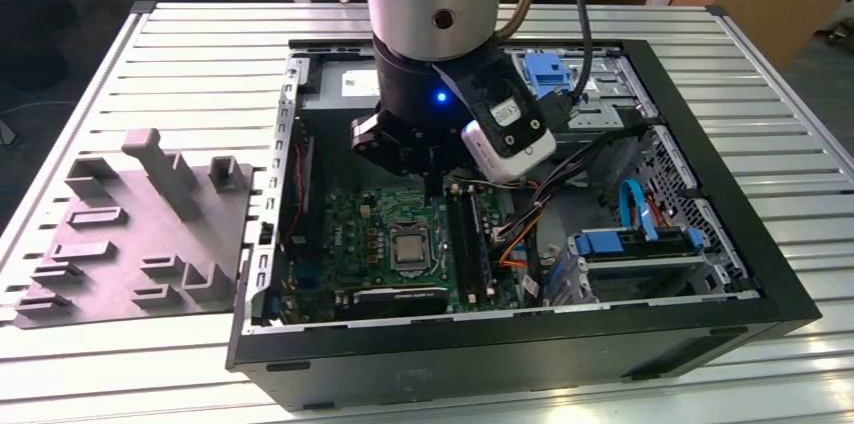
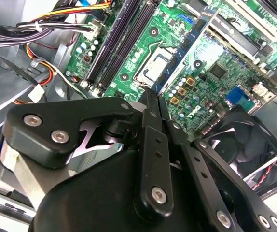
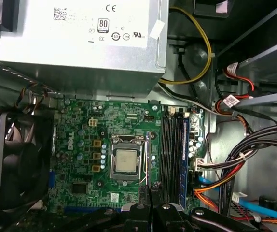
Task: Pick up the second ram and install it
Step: 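Insert the second ram into the second slot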
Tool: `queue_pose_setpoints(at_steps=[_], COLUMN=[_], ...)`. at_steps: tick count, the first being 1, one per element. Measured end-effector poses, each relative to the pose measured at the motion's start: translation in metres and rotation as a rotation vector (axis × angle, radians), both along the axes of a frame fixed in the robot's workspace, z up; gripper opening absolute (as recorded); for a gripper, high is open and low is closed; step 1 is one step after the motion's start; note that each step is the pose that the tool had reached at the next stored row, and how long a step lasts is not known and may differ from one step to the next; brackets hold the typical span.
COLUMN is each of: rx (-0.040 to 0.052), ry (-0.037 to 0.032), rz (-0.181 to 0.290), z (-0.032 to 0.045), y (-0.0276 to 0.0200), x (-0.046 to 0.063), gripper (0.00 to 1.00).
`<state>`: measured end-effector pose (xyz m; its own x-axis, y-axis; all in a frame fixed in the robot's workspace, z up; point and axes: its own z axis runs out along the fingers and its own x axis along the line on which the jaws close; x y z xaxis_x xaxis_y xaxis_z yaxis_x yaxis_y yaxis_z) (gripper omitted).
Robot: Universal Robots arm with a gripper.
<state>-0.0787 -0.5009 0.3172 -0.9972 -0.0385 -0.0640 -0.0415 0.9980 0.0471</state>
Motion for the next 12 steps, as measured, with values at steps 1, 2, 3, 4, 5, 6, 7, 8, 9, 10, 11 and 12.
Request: queue_pose_setpoints(at_steps=[1,2,3,4,5,6,7,8,9,10,11,12], rx=[-0.0001,-0.0003,-0.0001,0.0000,-0.0002,-0.0001,0.0000,0.0001,0.0000,-0.0001,-0.0002,-0.0004], ry=[0.0001,0.0002,0.0001,0.0001,0.0001,0.0000,0.0000,0.0000,0.0000,0.0001,0.0001,0.0002], rz=[-0.001,-0.003,-0.004,-0.005,-0.006,-0.009,-0.015,-0.021,-0.026,-0.032,-0.037,-0.040], z=[-0.0002,-0.0004,-0.0007,-0.0010,-0.0013,-0.0017,-0.0023,-0.0029,-0.0034,-0.0039,-0.0046,-0.0050], y=[0.0005,0.0014,0.0026,0.0040,0.0050,0.0054,0.0056,0.0057,0.0059,0.0060,0.0062,0.0066], x=[0.0001,0.0001,0.0002,0.0003,0.0004,0.0010,0.0017,0.0025,0.0033,0.0042,0.0052,0.0063], gripper=[0.13,0.13,0.13,0.13,0.13,0.13,0.13,0.13,0.13,0.13,0.13,0.13])
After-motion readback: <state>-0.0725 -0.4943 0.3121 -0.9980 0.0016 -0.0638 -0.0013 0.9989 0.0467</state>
